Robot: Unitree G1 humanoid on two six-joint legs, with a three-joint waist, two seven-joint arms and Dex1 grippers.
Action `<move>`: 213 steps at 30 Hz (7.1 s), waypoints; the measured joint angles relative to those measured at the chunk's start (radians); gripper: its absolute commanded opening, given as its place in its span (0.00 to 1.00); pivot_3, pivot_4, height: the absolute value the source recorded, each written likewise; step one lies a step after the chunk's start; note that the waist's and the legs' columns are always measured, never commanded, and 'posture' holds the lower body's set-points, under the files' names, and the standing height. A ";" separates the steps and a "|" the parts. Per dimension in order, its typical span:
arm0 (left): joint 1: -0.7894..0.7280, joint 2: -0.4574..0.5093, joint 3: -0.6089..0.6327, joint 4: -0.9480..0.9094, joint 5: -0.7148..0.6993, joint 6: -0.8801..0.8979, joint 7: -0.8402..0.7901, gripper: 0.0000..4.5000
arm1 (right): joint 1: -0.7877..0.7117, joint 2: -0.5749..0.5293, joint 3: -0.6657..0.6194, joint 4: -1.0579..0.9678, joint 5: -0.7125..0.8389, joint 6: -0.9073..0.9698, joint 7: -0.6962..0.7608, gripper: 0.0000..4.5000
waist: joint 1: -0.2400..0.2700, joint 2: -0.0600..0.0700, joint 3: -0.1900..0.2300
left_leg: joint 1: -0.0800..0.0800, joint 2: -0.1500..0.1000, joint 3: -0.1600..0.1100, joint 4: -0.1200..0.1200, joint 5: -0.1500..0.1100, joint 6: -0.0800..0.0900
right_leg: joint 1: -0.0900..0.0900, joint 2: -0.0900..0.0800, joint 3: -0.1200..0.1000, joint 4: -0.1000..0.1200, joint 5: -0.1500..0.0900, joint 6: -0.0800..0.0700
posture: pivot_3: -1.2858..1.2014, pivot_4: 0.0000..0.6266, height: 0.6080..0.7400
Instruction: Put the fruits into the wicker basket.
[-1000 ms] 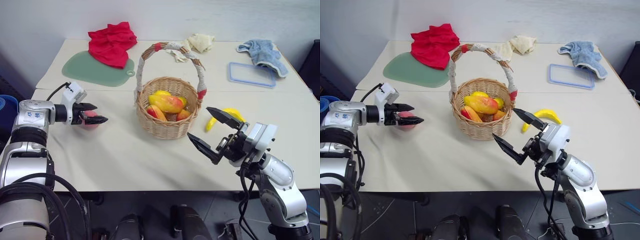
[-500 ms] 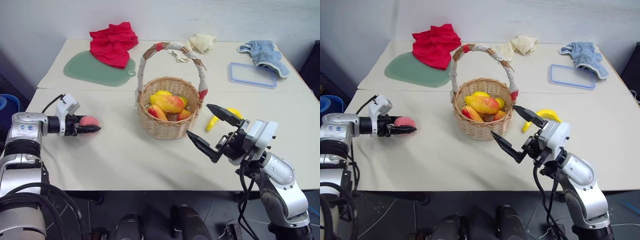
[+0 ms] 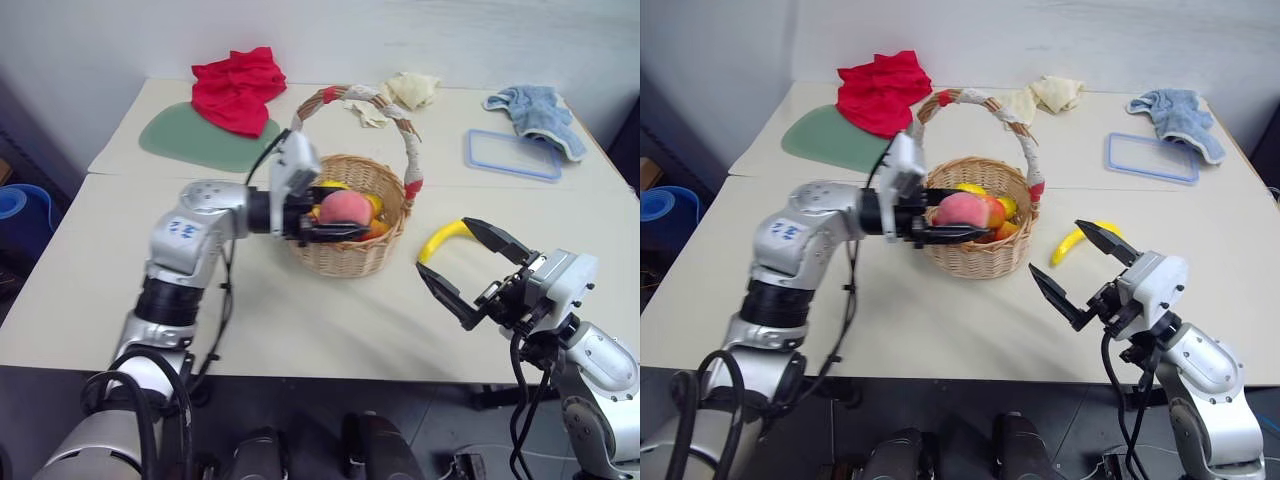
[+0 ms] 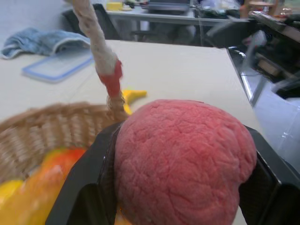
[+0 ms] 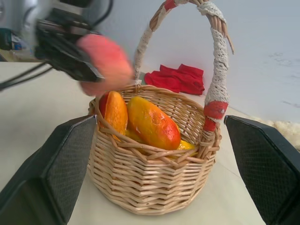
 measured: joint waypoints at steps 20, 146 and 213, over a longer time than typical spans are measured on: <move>0.022 0.235 0.096 0.043 -0.102 -0.277 -0.336 0.99 | 0.293 0.054 -0.194 -0.005 0.046 -0.053 0.001 1.00 | 0.003 0.000 0.000 | 0.001 0.001 -0.002 -0.002 0.000 -0.002 | -0.003 0.005 0.006 0.001 -0.001 -0.002 | 0.52 0.24 1.00; 0.687 0.444 0.484 -0.366 -0.488 -0.084 -0.098 1.00 | -0.612 -0.260 -0.039 0.545 0.047 0.578 0.495 0.99 | -0.043 0.009 0.004 | -0.002 0.003 -0.011 -0.007 -0.002 -0.005 | -0.004 0.011 0.014 -0.011 0.005 -0.002 | 0.52 0.24 1.00; 0.470 0.324 0.207 -0.119 -0.360 -0.149 -0.295 1.00 | -0.196 -0.362 -0.503 0.855 -0.018 0.062 0.302 0.99 | -0.016 0.011 0.005 | 0.000 0.003 -0.012 -0.004 0.001 -0.006 | -0.004 0.011 0.018 -0.005 0.005 -0.003 | 0.52 0.24 1.00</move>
